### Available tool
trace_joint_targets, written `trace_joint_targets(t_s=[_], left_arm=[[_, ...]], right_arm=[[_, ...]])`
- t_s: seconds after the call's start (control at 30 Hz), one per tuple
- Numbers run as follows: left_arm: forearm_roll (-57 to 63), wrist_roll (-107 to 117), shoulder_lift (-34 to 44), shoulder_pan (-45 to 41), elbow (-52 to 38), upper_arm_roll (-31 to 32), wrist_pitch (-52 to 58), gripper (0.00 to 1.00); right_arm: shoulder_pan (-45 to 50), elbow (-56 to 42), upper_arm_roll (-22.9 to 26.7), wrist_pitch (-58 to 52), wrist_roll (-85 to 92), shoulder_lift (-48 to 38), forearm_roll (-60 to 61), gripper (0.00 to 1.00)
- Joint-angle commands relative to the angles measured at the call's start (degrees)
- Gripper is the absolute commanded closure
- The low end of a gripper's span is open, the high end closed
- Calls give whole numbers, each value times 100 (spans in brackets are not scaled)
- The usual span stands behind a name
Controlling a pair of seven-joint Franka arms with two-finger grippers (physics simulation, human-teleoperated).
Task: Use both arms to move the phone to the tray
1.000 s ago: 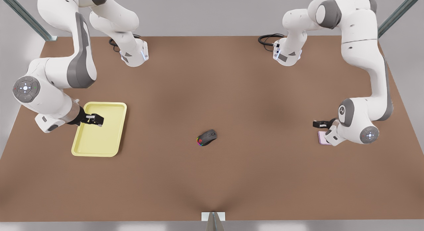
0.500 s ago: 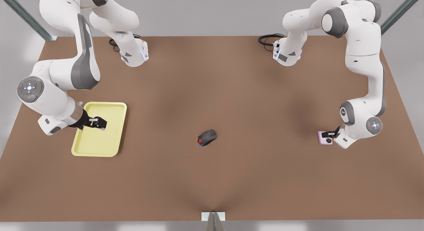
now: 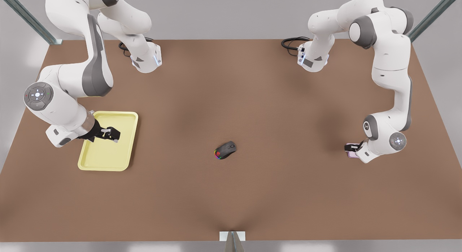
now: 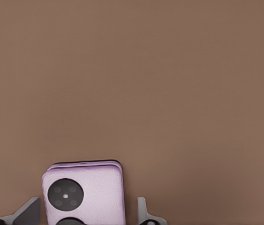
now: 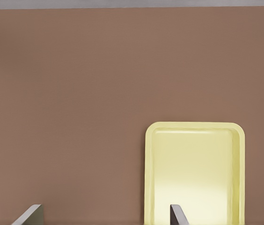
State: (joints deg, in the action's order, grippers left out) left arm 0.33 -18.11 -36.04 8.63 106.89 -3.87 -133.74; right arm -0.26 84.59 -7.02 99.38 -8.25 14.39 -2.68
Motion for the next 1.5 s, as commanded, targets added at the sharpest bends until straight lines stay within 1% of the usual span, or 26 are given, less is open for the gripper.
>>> trace_joint_targets(t_s=[0.0, 0.17, 0.2, 0.23, 0.7, 0.77, 1.1, 1.13, 1.23, 1.27, 1.3, 1.37, 1.43, 1.47], left_arm=[[11, -210, -17, -1, -10, 0, -56, 0], [11, -79, -61, -1, -10, 0, -65, 0], [11, 18, -61, 8, -10, 0, -65, 4], [11, 62, -52, -1, -10, 0, -65, 15], [81, 449, -105, -1, -19, 0, -65, 14], [90, 458, -105, -1, -19, 0, -65, 21], [81, 572, -43, -1, -28, 0, -56, 21], [11, 781, 62, -158, -28, 0, 5, 21], [11, 2724, 282, -1258, -28, 79, 234, 21], [11, 3076, 264, -1320, -54, 237, 243, 21], [20, 3323, 185, -1372, -318, 334, 480, 21], [20, 3876, -8, -1759, -854, 334, 884, 21], [37, 5036, -201, -2479, -1443, 334, 1377, 21], [20, 5554, -351, -2848, -1706, 334, 1394, 21]], right_arm=[[0, -4, -1, -7, -28, -6, 4, 0], [0, -4, -1, 2, -28, -6, 4, 0], [0, -4, -1, 11, -28, -6, 4, 0], [0, -4, -1, -7, -28, -6, 4, 0], [9, -4, 8, -68, 42, -6, -13, 0], [0, -4, 8, -60, 16, -6, -13, 0], [-18, 5, 8, -68, 42, 2, -13, 0], [-26, -4, 8, -68, 42, 2, -13, 0], [-9, -12, 8, -42, 42, 2, -13, 0], [-26, -12, 8, -33, 42, 2, -13, 0], [-26, -12, 8, -15, 42, 2, -13, 0], [-26, -12, 8, -7, 42, 2, -13, 0], [-35, -30, 8, 2, 42, 38, -4, 0], [-35, -30, 8, 2, 42, 38, -4, 0]])
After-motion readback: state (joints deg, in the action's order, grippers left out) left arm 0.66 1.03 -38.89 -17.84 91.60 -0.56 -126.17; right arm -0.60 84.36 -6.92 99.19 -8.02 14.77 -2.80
